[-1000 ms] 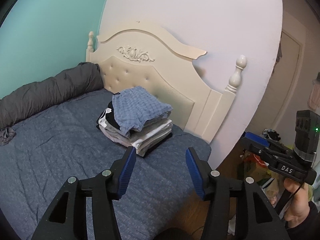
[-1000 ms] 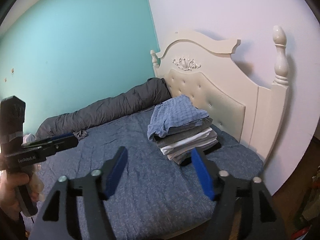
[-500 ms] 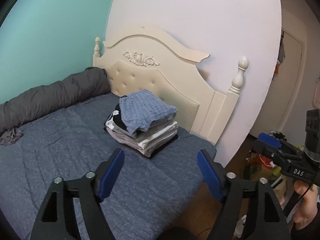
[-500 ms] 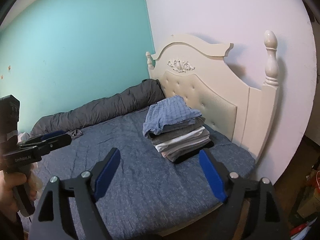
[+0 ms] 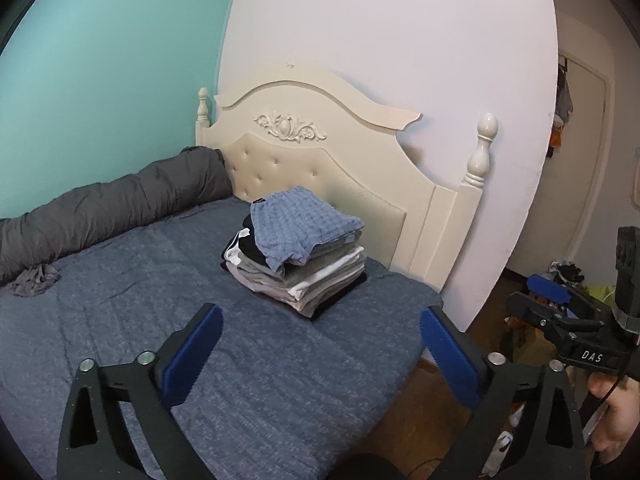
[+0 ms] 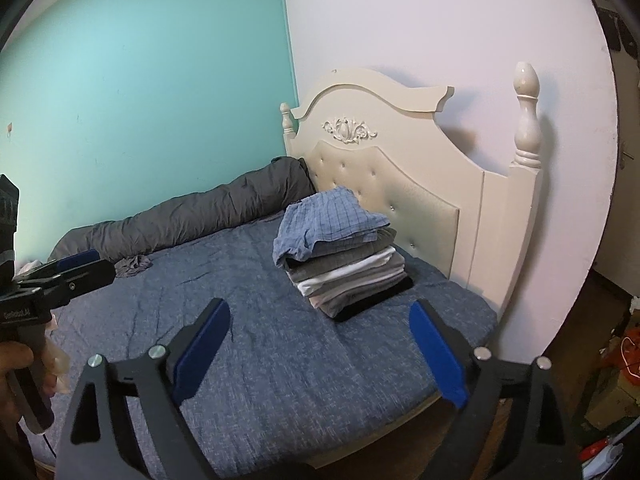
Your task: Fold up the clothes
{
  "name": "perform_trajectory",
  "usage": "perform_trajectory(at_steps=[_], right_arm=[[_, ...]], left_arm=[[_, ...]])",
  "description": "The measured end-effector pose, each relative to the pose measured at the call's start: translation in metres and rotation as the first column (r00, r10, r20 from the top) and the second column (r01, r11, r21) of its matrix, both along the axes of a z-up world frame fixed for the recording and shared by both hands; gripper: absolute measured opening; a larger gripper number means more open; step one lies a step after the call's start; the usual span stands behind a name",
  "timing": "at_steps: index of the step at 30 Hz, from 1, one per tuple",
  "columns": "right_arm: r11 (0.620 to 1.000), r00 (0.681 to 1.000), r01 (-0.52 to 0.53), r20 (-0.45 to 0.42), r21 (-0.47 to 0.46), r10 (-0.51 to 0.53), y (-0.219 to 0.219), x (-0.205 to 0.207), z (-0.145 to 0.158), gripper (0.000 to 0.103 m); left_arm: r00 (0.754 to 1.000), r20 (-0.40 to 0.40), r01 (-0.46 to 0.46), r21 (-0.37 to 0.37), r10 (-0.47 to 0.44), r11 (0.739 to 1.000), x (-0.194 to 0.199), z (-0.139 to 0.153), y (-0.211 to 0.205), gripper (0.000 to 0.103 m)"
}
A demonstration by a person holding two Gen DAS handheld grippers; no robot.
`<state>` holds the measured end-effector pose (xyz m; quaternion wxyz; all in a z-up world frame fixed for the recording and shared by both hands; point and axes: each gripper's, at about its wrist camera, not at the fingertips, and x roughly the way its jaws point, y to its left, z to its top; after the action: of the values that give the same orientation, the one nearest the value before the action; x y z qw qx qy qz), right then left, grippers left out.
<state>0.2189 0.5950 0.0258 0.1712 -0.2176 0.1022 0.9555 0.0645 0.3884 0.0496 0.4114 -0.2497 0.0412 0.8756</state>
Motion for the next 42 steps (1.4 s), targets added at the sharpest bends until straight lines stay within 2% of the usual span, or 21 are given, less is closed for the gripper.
perform_trajectory(at_steps=[8, 12, 17, 42], right_arm=[[1.0, 1.0, 0.016, -0.012, -0.01, -0.016, -0.001, 0.003, -0.001, 0.096], [1.0, 1.0, 0.014, -0.013, -0.006, -0.014, -0.003, 0.006, -0.001, 0.097], [1.0, 1.0, 0.01, -0.007, 0.005, -0.01, -0.006, 0.006, -0.002, 0.097], [1.0, 1.0, 0.007, 0.004, 0.017, -0.007, -0.011, 0.001, -0.009, 0.098]], left_arm=[[1.0, 0.003, -0.03, -0.015, 0.03, 0.999, 0.001, -0.008, -0.001, 0.103], [0.997, -0.014, -0.077, -0.023, 0.076, 0.997, 0.002, -0.009, -0.003, 0.103], [0.996, 0.018, -0.092, -0.017, 0.092, 0.996, 0.001, -0.012, -0.006, 0.103], [0.995, 0.006, -0.094, -0.048, 0.095, 0.994, 0.008, -0.02, -0.007, 0.103]])
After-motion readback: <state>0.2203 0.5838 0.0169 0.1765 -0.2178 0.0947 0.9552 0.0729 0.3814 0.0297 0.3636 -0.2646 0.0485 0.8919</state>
